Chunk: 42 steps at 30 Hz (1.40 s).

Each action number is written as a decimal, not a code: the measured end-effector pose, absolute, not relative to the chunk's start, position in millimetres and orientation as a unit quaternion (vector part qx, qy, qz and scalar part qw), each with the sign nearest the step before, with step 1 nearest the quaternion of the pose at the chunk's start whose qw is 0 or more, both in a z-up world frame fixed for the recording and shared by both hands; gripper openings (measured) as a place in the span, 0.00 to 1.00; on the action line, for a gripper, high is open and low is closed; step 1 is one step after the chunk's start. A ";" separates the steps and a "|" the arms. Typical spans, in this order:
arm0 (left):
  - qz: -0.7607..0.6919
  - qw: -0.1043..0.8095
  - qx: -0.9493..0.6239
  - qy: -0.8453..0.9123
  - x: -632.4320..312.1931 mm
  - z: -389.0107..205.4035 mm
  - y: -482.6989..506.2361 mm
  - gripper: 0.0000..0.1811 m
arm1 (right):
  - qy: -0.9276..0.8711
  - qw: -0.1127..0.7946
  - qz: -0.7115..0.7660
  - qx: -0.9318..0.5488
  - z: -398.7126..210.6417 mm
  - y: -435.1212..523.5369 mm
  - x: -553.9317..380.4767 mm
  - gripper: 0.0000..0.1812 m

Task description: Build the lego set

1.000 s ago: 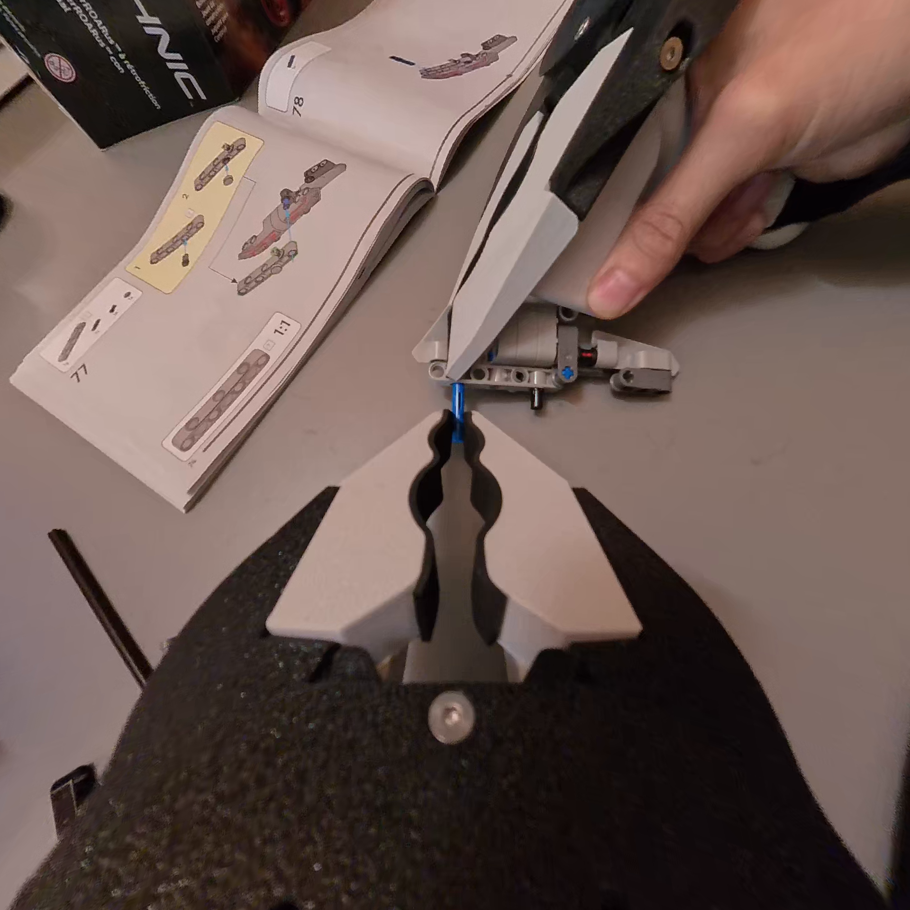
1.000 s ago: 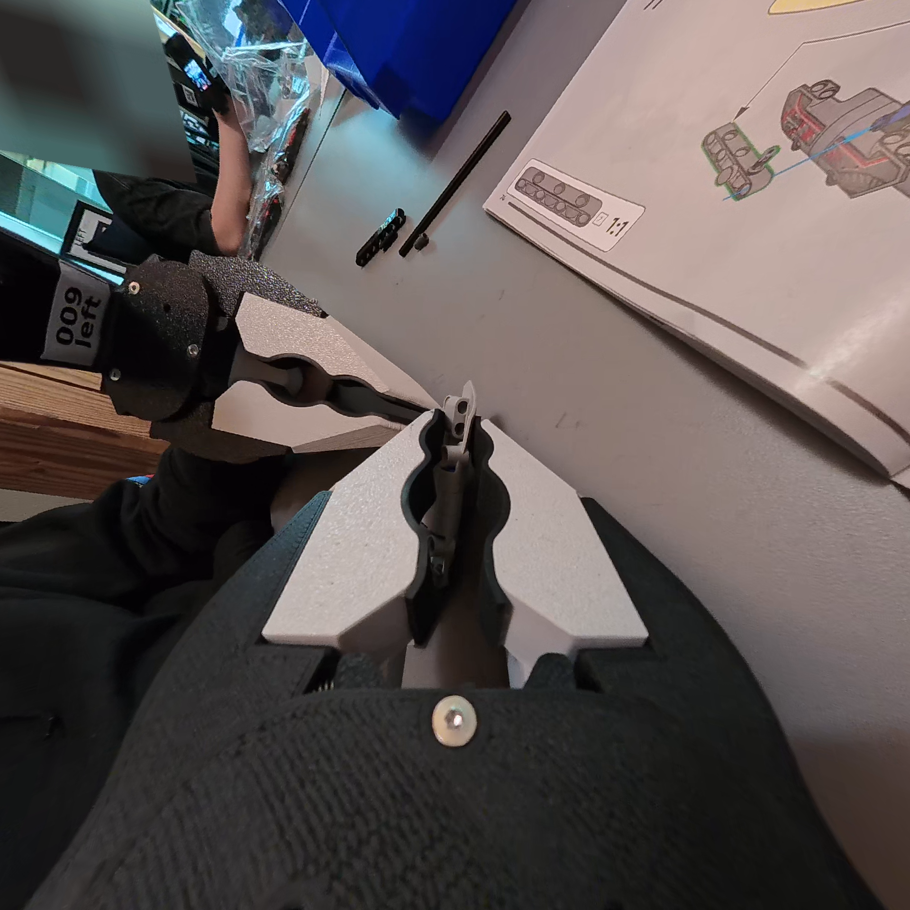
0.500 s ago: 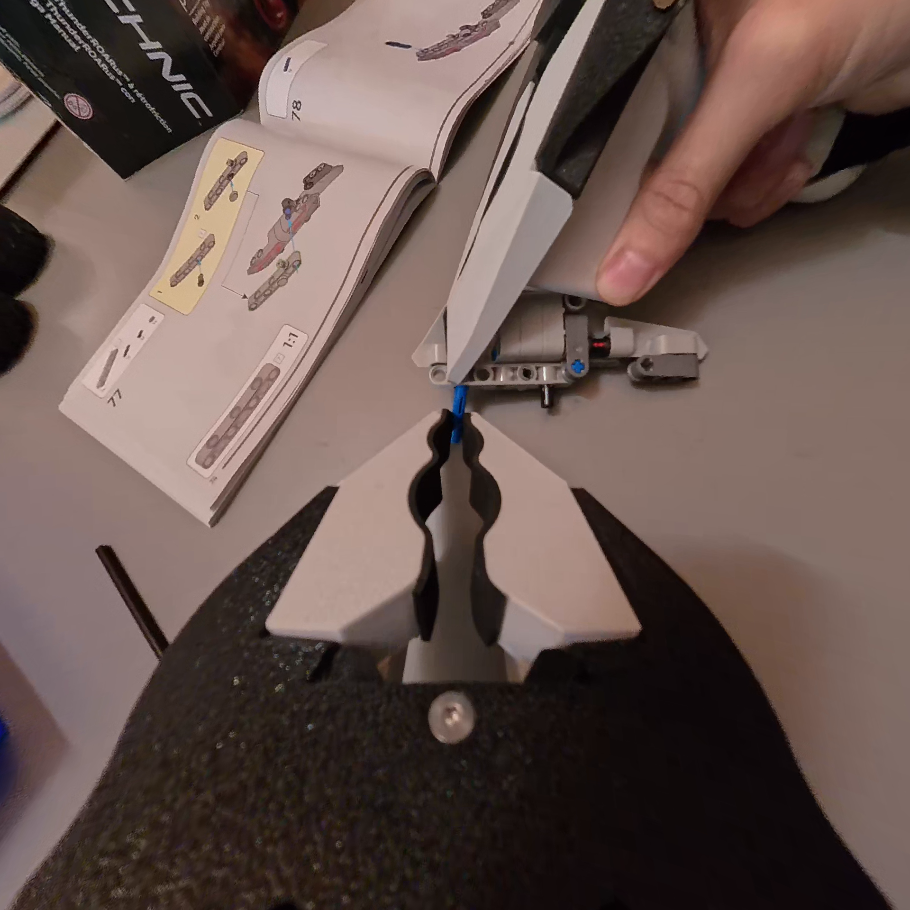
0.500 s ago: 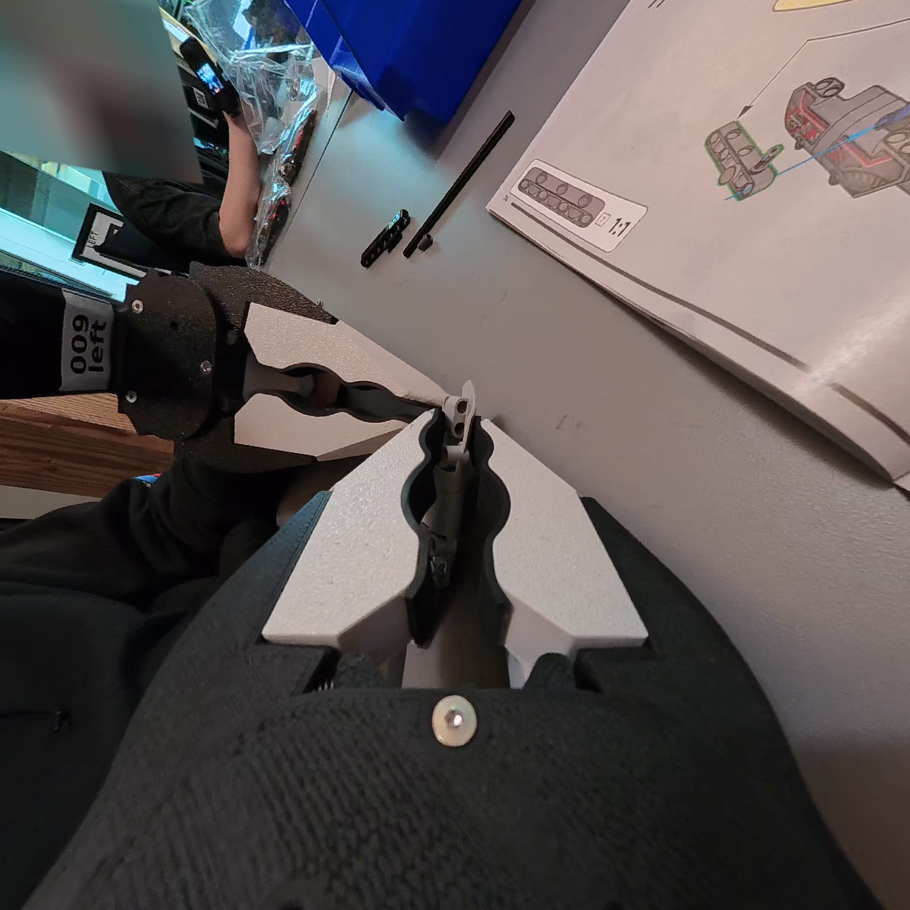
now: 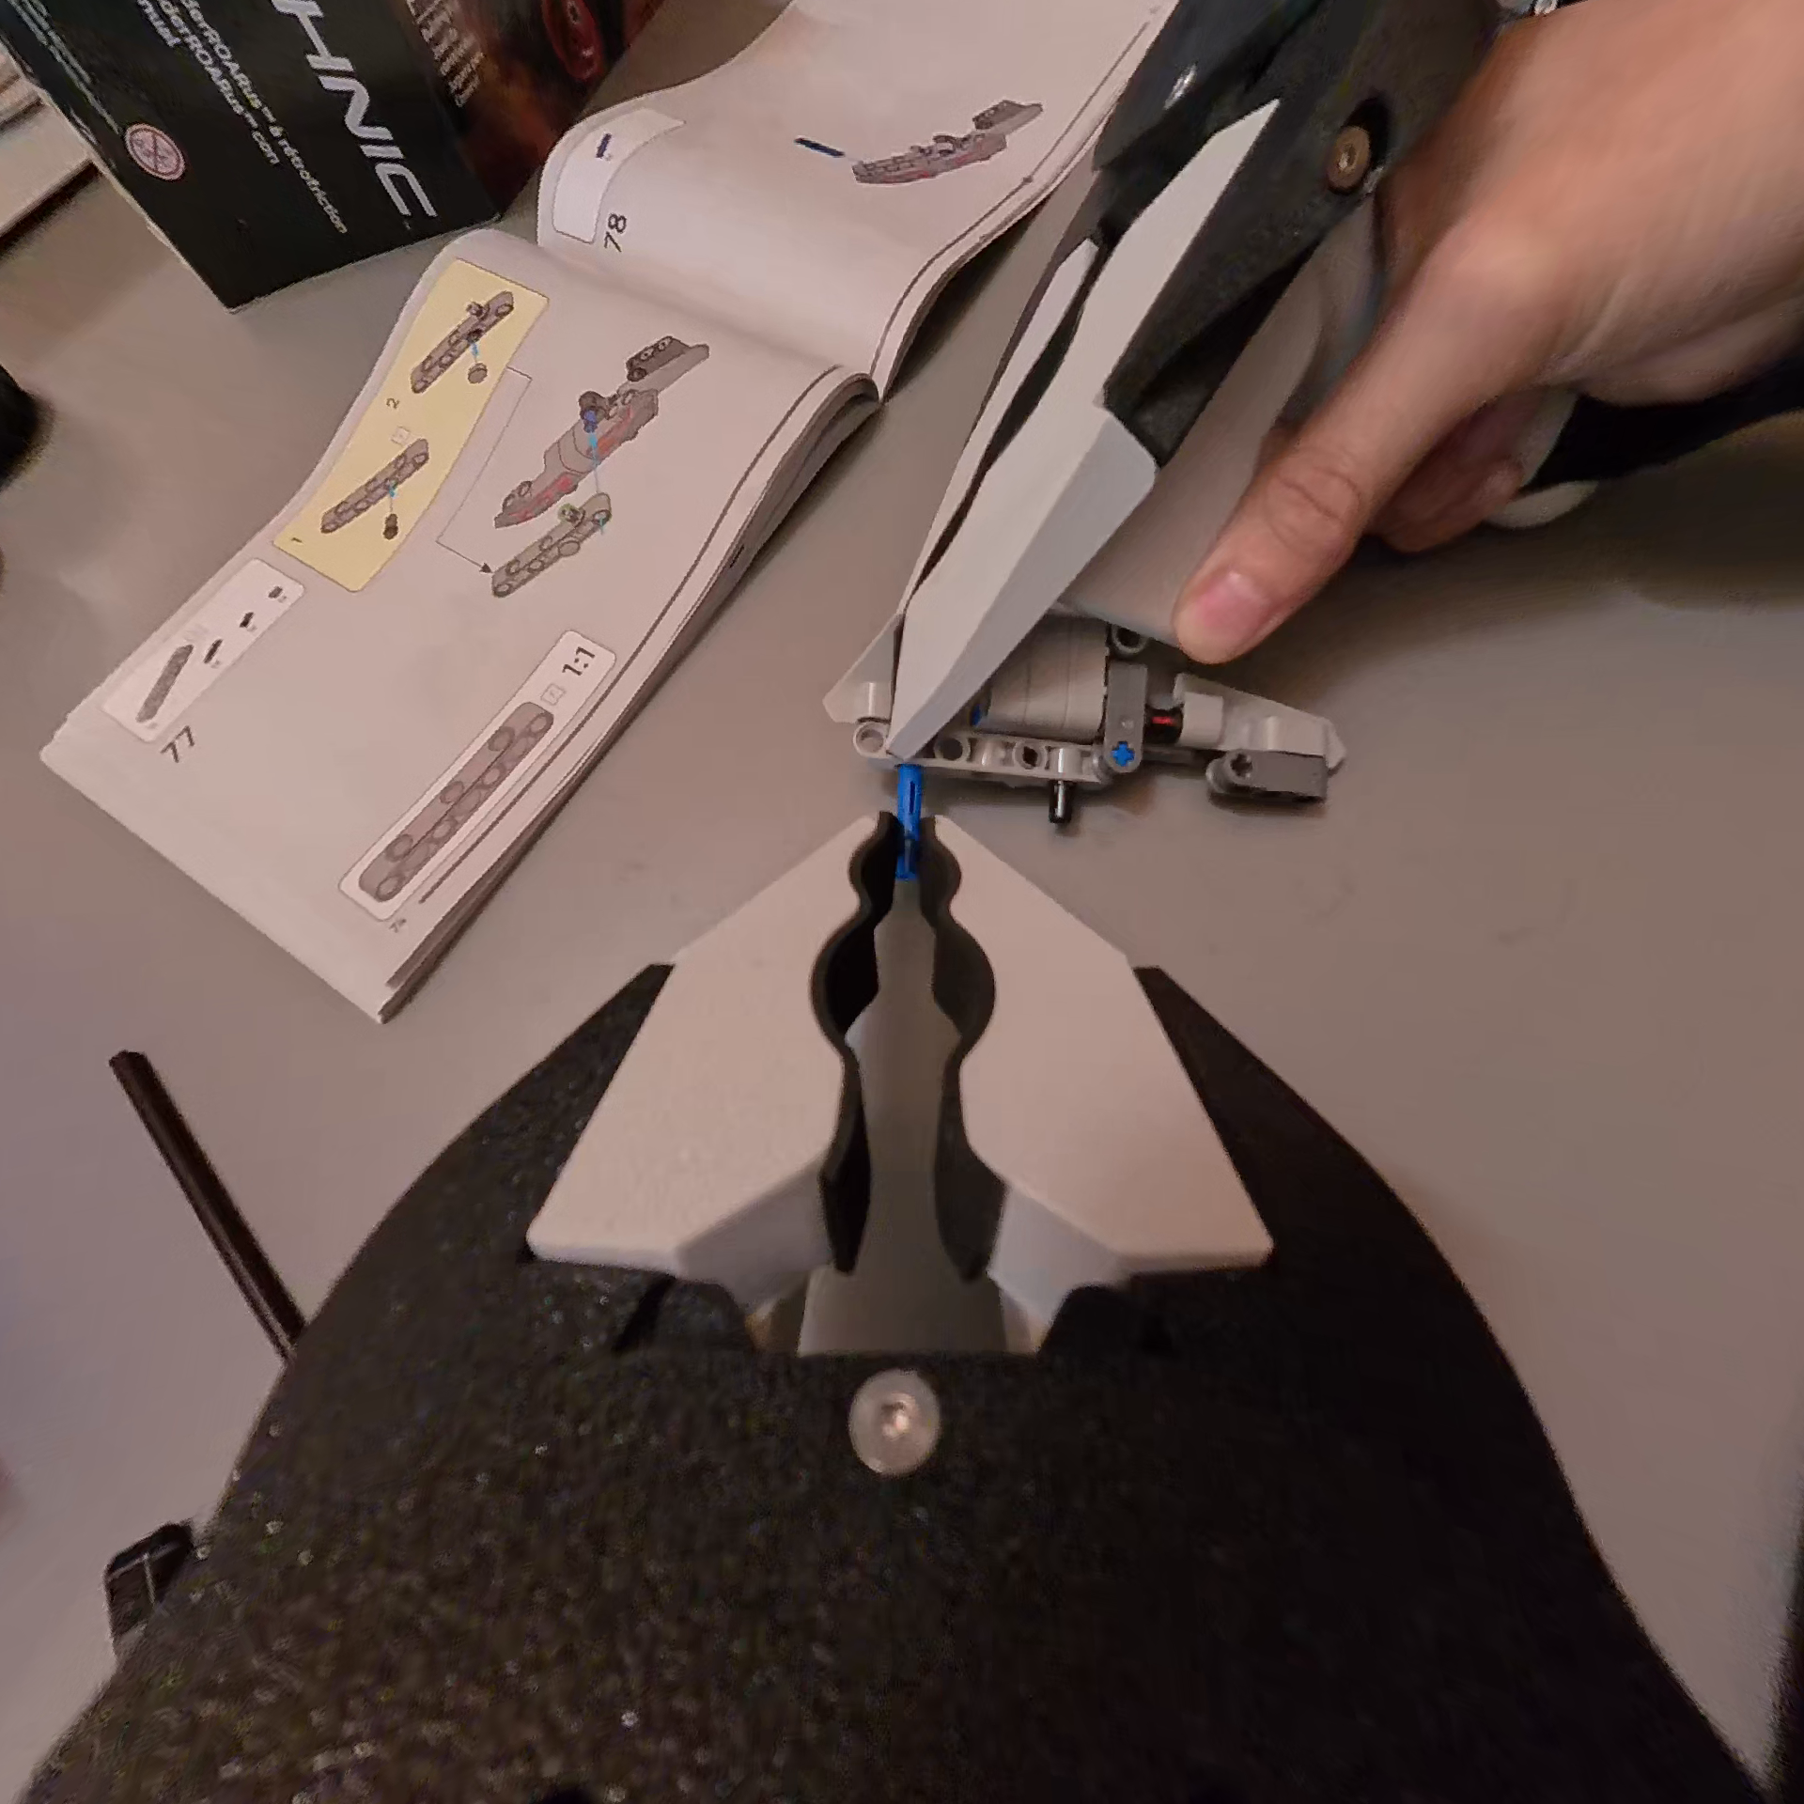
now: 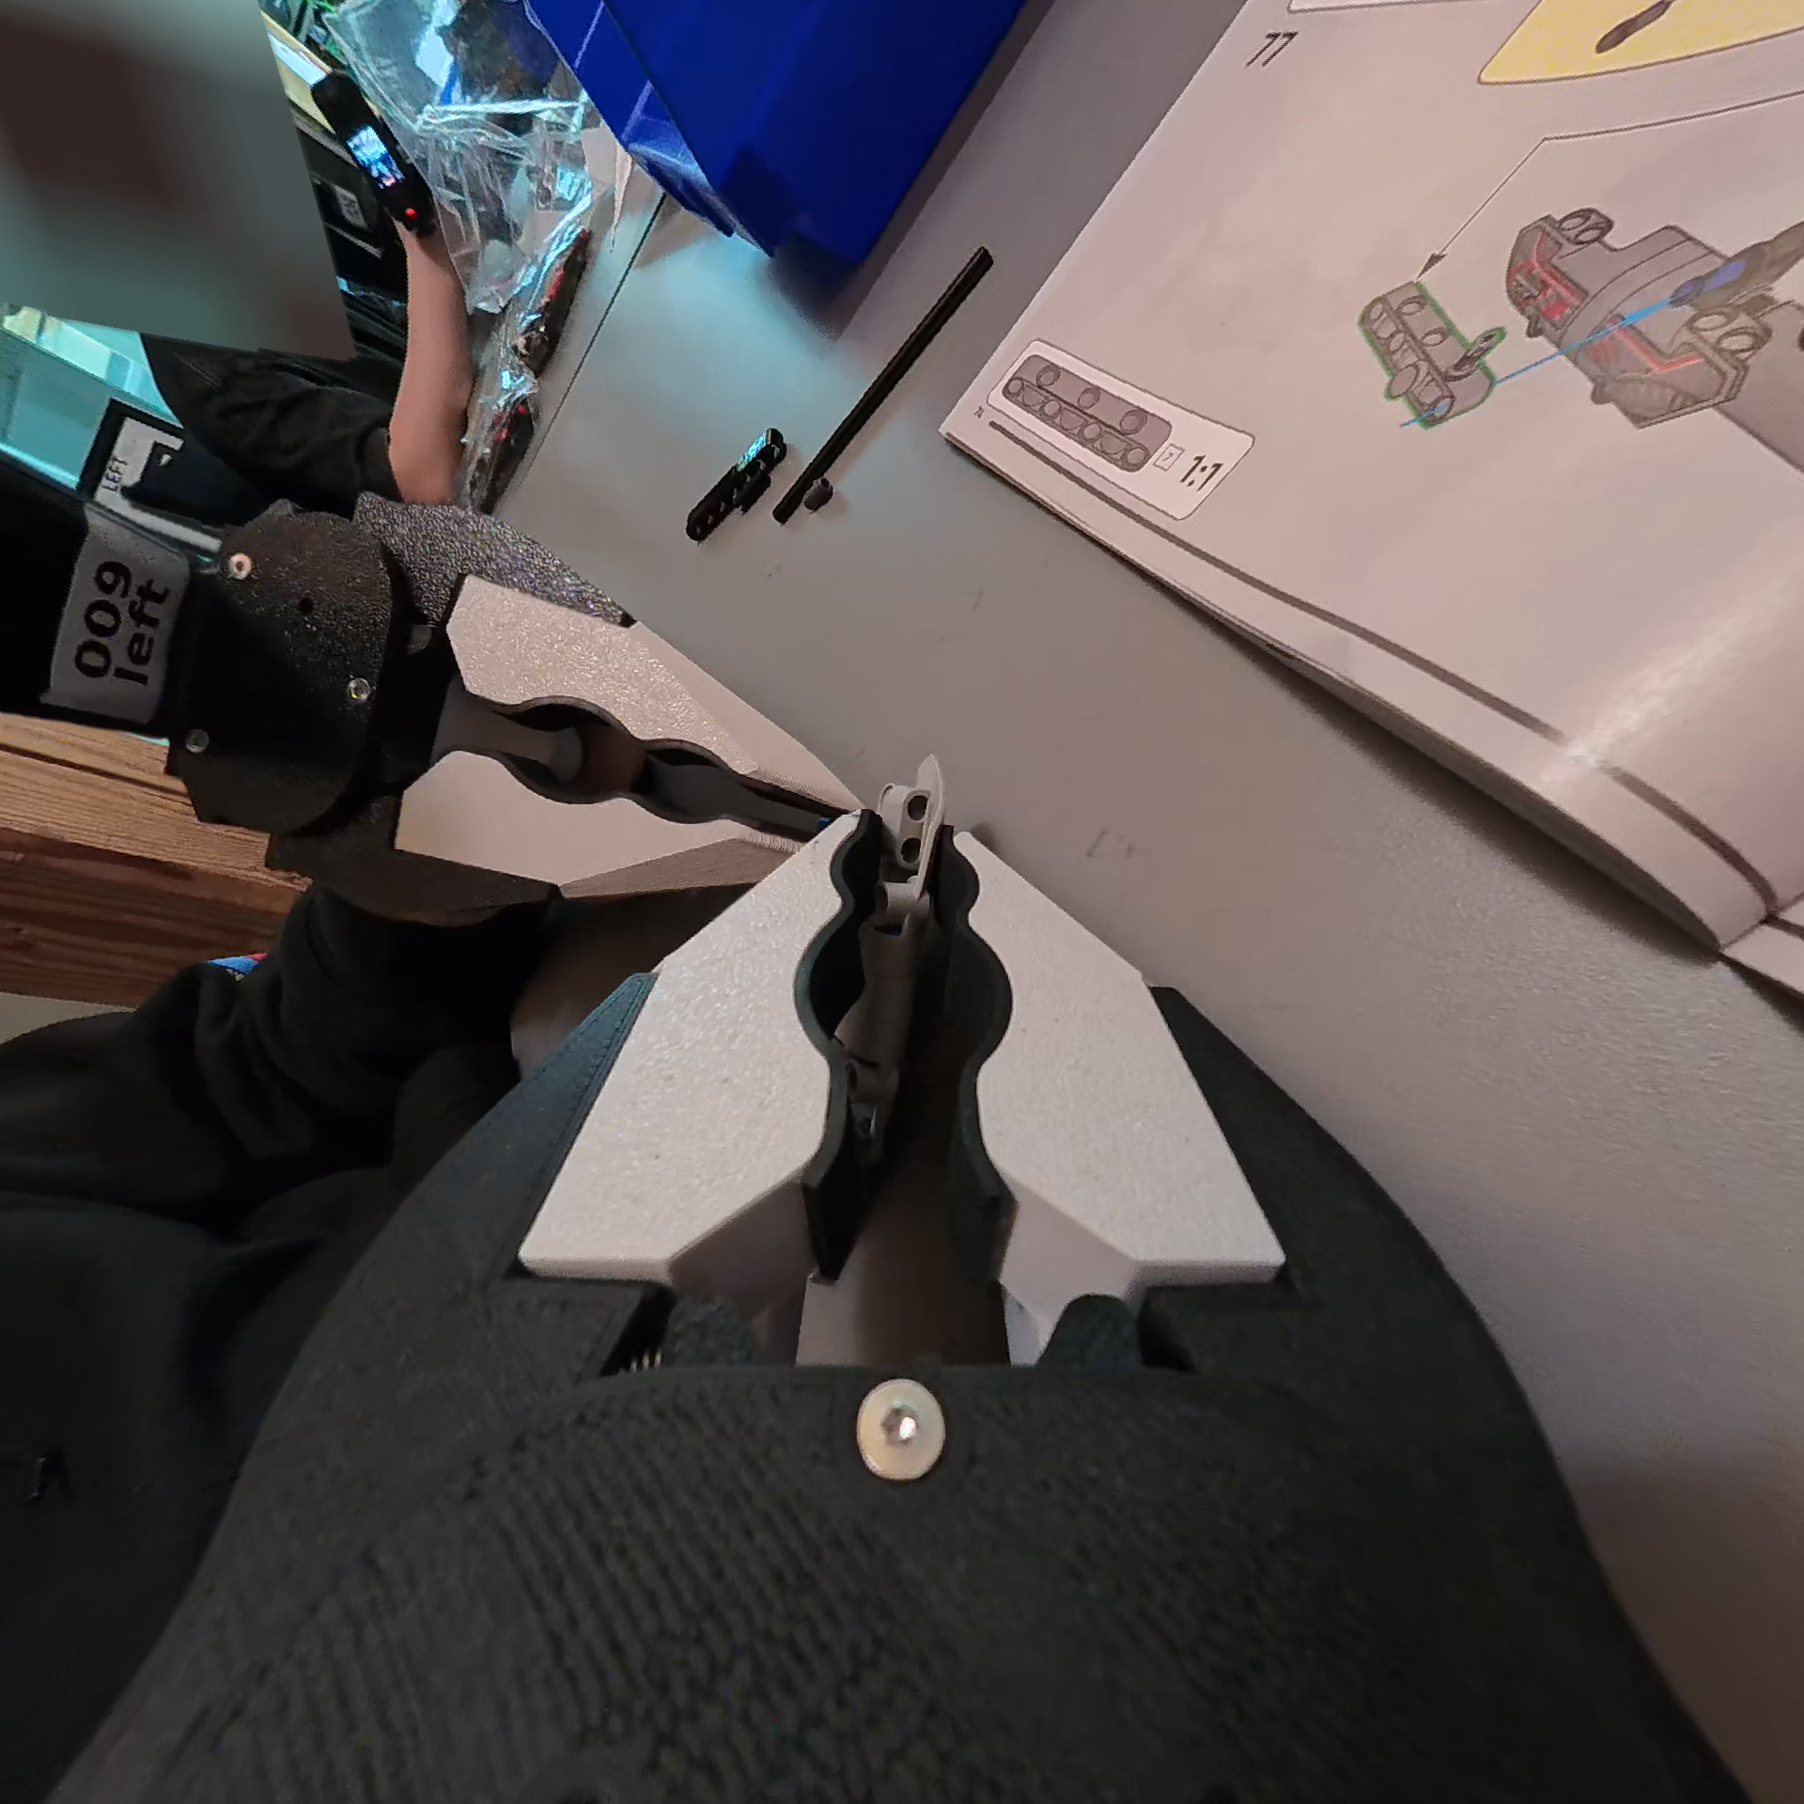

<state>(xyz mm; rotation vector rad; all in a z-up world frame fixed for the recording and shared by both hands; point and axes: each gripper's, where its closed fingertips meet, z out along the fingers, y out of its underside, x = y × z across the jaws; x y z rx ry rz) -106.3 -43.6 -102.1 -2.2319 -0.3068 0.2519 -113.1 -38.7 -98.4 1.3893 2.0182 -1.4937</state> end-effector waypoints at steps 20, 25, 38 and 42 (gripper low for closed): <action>0.113 0.397 -0.906 -0.090 -104.3 -111.9 -41.0 0.04 | 0.683 0.171 -0.521 0.482 -97.2 -40.1 -112.0 0.06; 0.128 0.393 -0.907 -0.085 -107.9 -112.5 -39.2 0.02 | 0.686 0.170 -0.519 0.480 -97.7 -40.8 -111.2 0.06; 0.165 0.382 -0.907 -0.069 -112.3 -111.3 -40.5 0.01 | 0.700 0.127 -0.509 0.485 -99.4 -40.9 -114.3 0.06; 0.205 0.367 -0.906 -0.037 -114.2 -110.4 -40.6 0.01 | 0.700 0.141 -0.509 0.481 -99.3 -41.1 -113.5 0.06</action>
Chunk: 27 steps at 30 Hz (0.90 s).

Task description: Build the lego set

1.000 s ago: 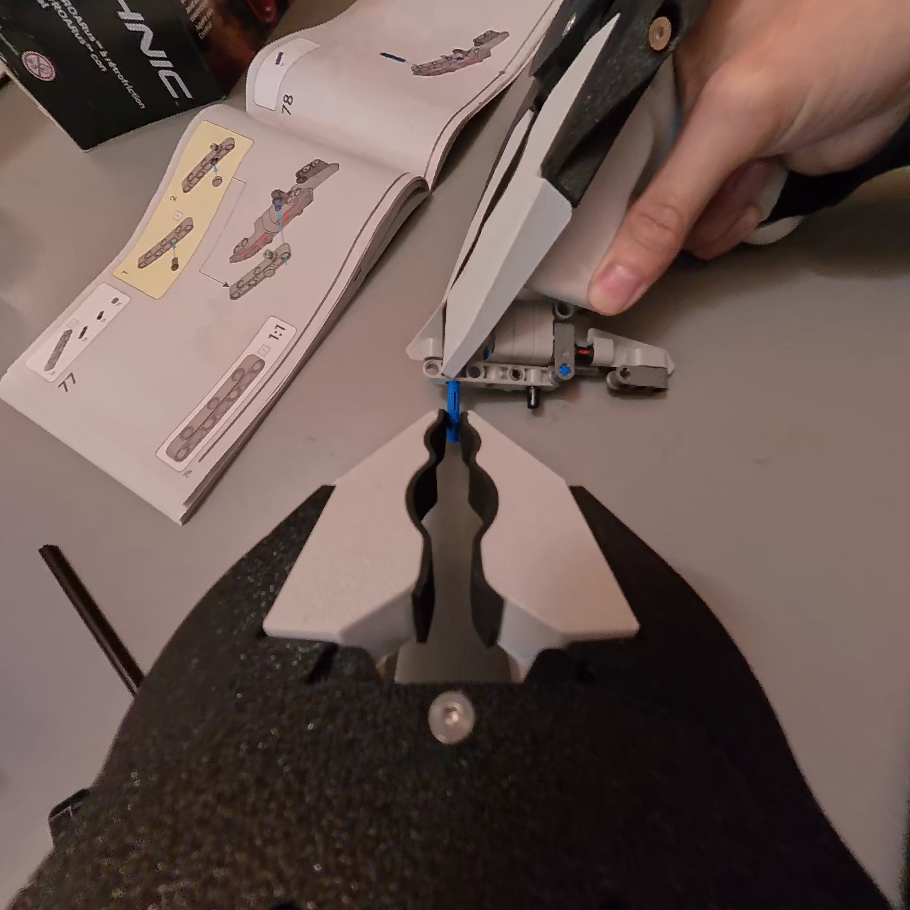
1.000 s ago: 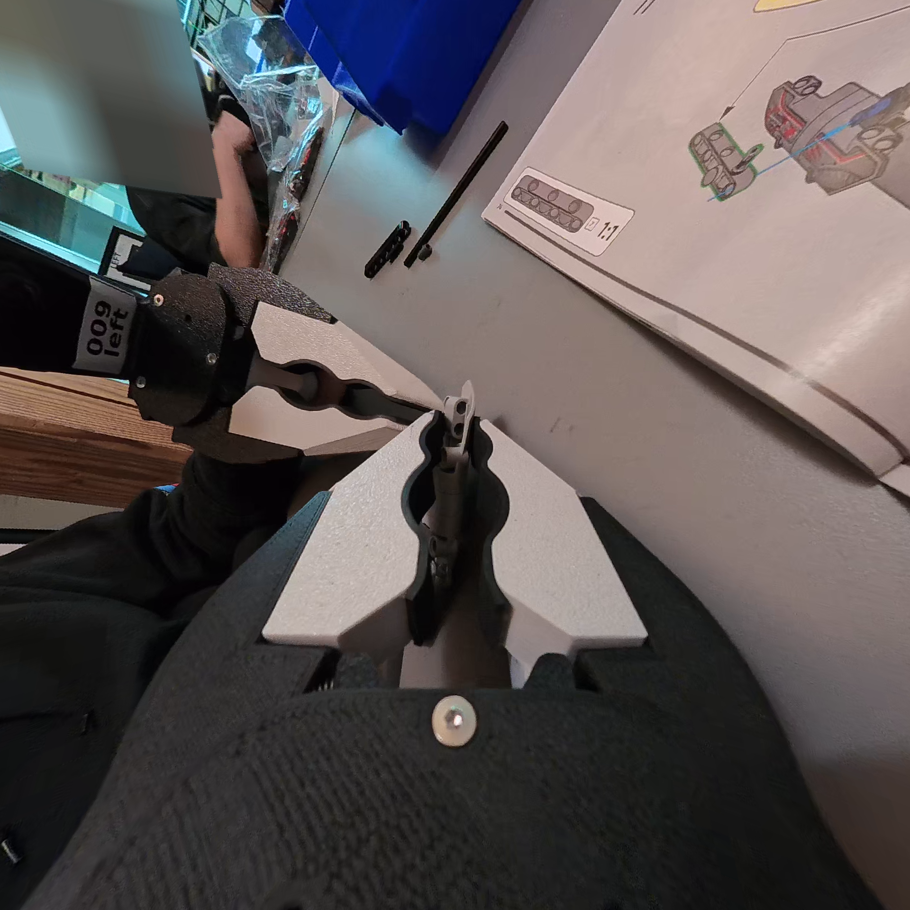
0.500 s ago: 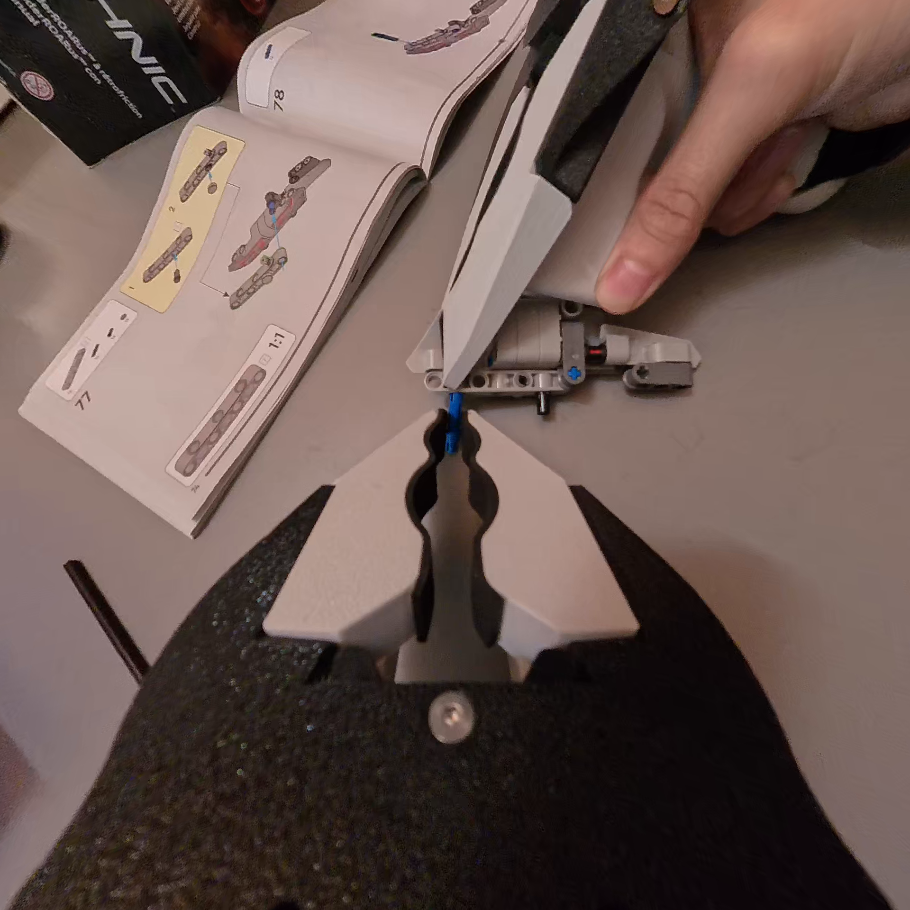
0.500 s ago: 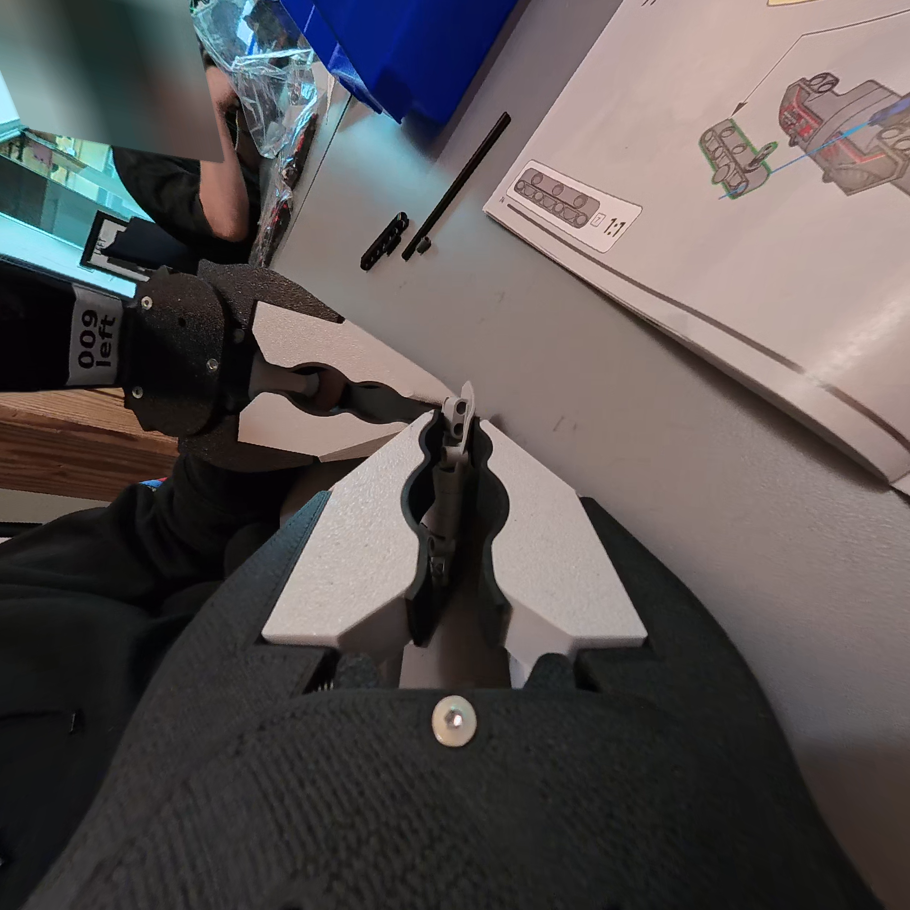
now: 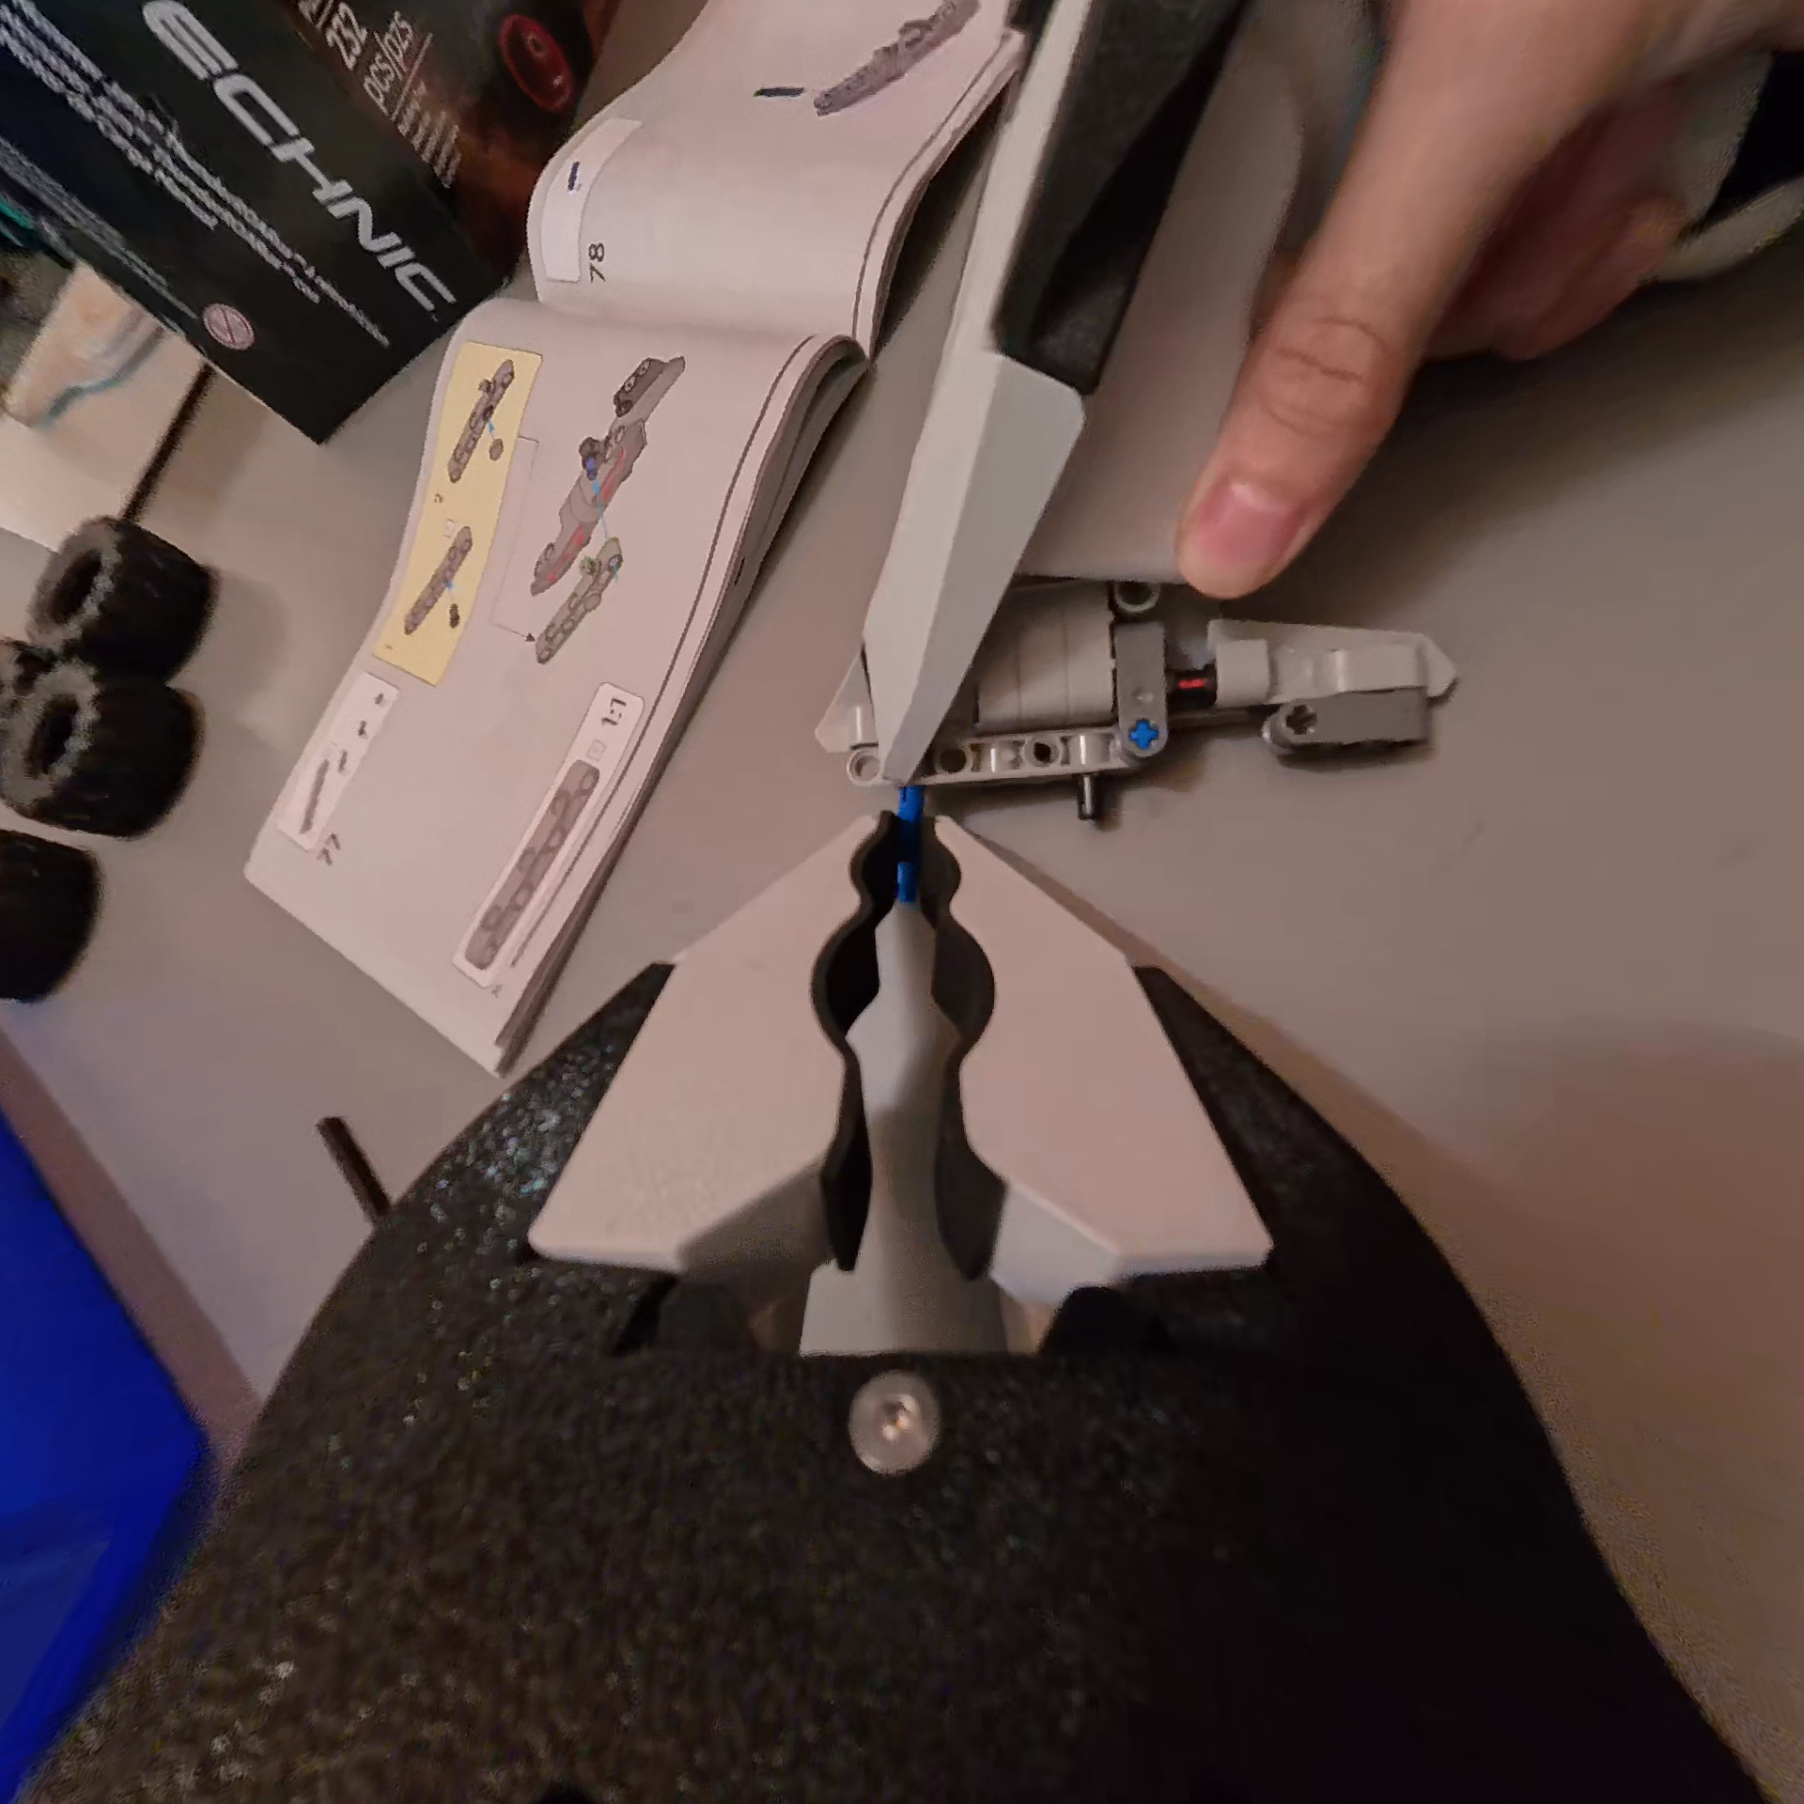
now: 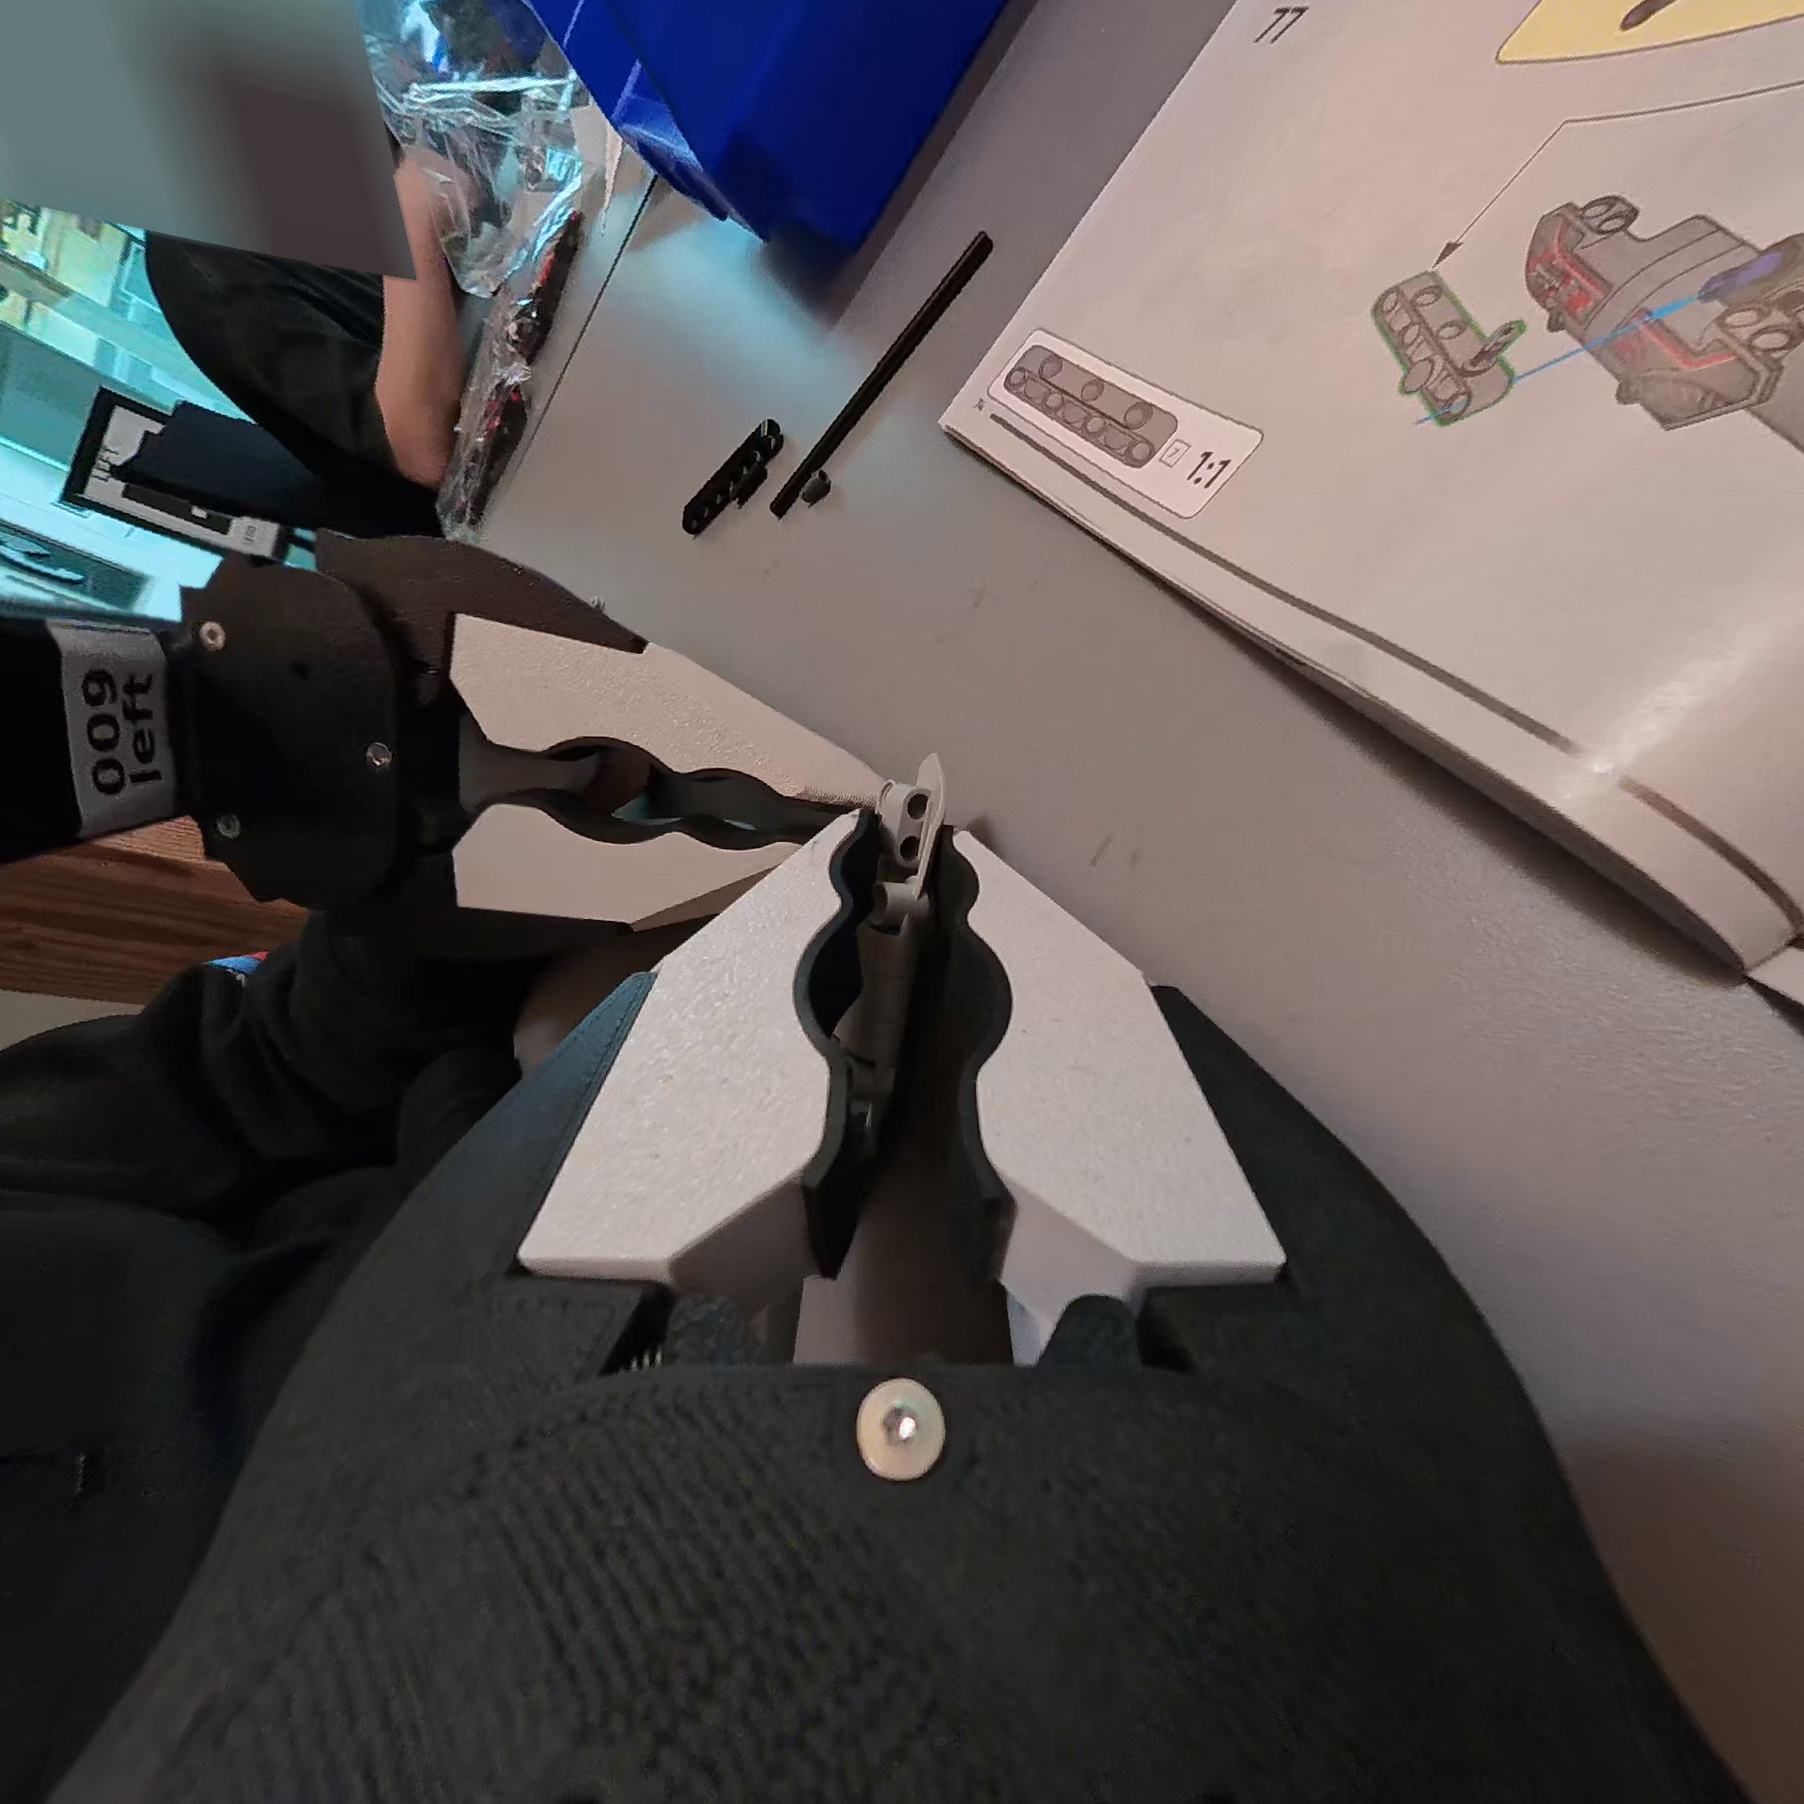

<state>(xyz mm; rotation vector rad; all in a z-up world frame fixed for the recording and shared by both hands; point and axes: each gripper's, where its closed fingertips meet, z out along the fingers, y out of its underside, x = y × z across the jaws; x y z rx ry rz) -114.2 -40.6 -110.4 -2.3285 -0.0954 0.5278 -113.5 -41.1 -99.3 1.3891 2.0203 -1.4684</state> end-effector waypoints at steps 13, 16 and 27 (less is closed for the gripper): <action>0.067 0.399 -0.906 -0.122 -108.3 -111.1 -39.5 0.00 | 0.700 0.138 -0.515 0.474 -98.0 -42.9 -112.1 0.06; 0.107 0.392 -0.908 -0.107 -112.2 -110.7 -38.4 0.00 | 0.696 0.143 -0.516 0.479 -98.1 -42.4 -113.0 0.06; 0.232 0.330 -0.915 -0.030 -116.6 -107.3 -40.1 0.00 | 0.692 0.167 -0.516 0.477 -97.8 -41.7 -114.9 0.06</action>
